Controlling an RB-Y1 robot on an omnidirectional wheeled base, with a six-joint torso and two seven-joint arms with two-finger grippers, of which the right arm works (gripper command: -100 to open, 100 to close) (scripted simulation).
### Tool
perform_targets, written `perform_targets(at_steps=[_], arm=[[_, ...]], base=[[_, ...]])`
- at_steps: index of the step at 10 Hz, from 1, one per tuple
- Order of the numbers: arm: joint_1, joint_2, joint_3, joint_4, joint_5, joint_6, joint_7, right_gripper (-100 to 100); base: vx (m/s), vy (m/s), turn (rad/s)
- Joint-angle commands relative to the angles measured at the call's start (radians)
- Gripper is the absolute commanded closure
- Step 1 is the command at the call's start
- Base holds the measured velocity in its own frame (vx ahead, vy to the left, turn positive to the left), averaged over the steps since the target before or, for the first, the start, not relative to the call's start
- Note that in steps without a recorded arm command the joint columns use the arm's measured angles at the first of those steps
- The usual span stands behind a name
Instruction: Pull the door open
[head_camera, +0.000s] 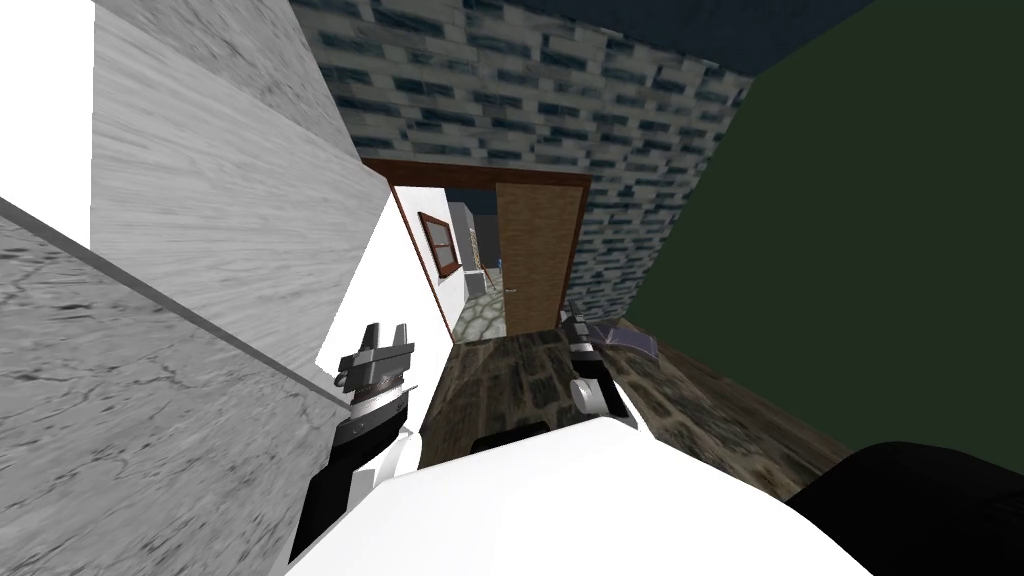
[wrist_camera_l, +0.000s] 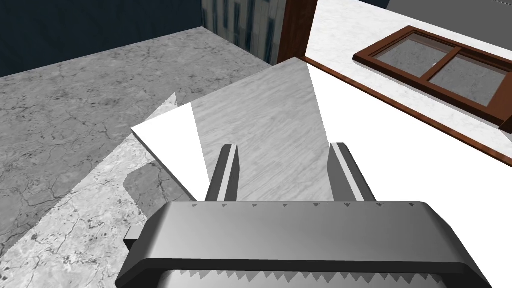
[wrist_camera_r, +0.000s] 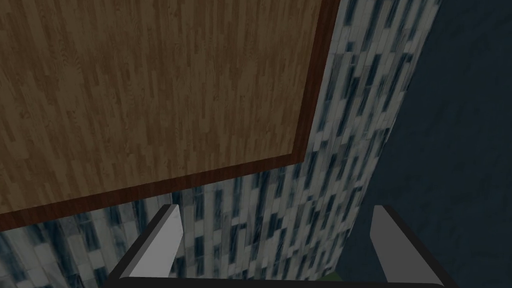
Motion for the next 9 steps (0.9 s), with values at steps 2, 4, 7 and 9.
perform_targets(at_steps=[2, 4, 7, 9], arm=[[-0.022, -0.012, -0.02, 0.061, 0.009, -0.019, -0.005, -100], [-0.041, -0.021, -0.036, 0.107, 0.015, -0.032, -0.009, -100], [-0.071, -0.033, -0.062, 0.181, 0.025, -0.053, -0.015, -100], [-0.093, -0.041, -0.081, 0.235, 0.033, -0.068, -0.02, -100]], base=[[0.102, -0.001, 0.059], [0.091, 0.002, 0.051], [0.087, 0.012, 0.055], [0.086, 0.006, 0.059]])
